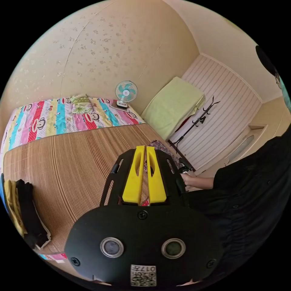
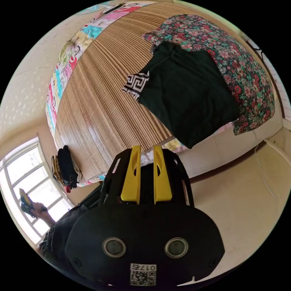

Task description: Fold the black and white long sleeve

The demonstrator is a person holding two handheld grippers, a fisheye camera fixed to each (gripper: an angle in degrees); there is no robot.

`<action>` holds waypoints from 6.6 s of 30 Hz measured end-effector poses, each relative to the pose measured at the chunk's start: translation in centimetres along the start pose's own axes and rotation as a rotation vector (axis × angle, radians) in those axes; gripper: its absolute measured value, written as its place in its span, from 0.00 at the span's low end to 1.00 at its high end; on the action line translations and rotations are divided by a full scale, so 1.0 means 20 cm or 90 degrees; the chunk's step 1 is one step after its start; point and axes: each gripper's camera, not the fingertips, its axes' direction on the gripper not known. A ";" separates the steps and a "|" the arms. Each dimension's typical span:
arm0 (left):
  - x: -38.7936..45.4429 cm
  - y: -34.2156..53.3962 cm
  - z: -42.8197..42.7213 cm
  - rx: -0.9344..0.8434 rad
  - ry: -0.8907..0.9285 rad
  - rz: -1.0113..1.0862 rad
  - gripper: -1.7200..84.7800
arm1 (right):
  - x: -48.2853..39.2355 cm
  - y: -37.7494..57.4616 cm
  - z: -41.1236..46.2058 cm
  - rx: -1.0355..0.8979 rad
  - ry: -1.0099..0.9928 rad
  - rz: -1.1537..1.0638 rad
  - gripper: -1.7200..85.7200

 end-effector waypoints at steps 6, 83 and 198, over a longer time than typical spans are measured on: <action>0.29 0.00 0.49 -0.096 0.013 0.003 0.01 | 0.02 -0.28 -0.16 0.041 0.009 -0.046 0.11; 0.51 0.68 -0.69 0.061 0.203 0.111 0.03 | -1.84 1.45 -1.16 0.675 -0.186 -0.940 0.05; 0.08 0.13 -0.39 0.013 0.507 -0.093 0.02 | -1.25 1.42 -1.89 0.457 -0.611 -0.933 0.02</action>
